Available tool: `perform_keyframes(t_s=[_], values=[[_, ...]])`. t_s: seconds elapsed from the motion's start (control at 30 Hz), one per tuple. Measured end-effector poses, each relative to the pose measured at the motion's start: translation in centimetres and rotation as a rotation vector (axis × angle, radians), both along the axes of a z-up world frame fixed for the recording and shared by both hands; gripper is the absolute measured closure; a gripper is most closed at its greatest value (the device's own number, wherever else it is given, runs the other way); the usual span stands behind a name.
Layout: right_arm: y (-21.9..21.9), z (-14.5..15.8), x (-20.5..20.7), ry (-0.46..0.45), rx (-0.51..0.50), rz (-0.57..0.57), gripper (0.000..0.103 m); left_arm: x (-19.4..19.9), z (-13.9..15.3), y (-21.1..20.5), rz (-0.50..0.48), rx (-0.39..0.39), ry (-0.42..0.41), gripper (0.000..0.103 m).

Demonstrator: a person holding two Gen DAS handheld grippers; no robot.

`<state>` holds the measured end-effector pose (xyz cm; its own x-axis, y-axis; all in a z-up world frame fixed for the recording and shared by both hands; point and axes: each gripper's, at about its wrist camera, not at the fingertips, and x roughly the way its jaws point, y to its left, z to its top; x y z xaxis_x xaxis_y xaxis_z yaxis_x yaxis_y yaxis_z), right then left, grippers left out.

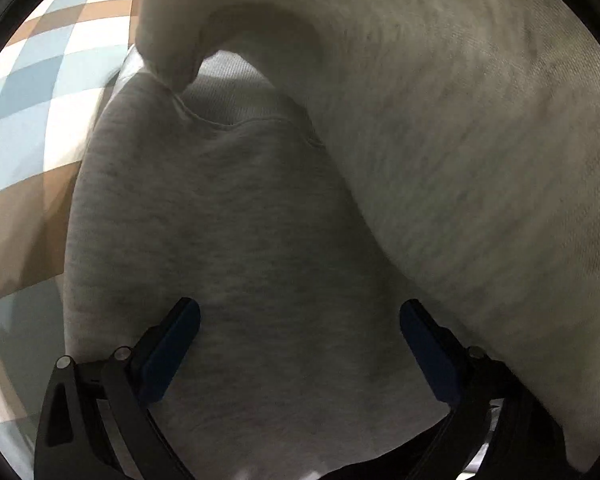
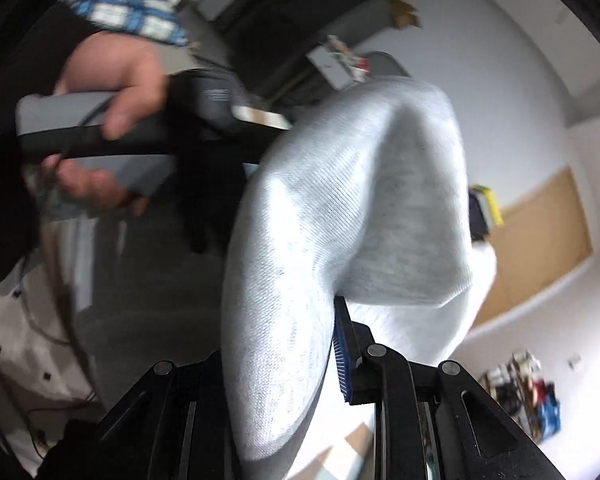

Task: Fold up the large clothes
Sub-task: 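Lift the grasped sweatshirt edge with the right gripper and fold it over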

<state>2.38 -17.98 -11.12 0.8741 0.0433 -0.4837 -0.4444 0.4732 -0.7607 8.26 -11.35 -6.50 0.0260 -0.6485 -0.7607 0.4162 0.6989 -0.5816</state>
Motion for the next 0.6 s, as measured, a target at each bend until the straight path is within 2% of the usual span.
perform_keyframes(t_s=[0.17,0.33,0.4,0.5,0.53,0.6], values=[[-0.5,3.6,0.1,0.198,0.167,0.061,0.081,0.9,0.1,1.4,-0.032,-0.03,0.0,0.008],[-1.0,4.7,0.2,0.338,0.32,0.098,0.078,1.6,0.9,2.8,-0.06,0.016,0.012,0.008],[-2.2,4.9,0.5,0.408,0.442,0.108,0.076,1.2,1.5,3.9,-0.064,0.038,0.01,0.008],[-4.7,5.1,1.5,0.492,0.684,0.106,0.076,0.6,2.6,6.9,-0.035,0.071,-0.025,0.008],[-4.9,5.0,1.6,0.512,0.734,0.106,0.076,0.2,3.0,7.8,-0.02,0.09,-0.03,0.008],[-5.0,4.2,1.8,0.544,0.796,0.107,0.075,-0.8,3.9,10.4,0.022,0.055,-0.034,0.008]])
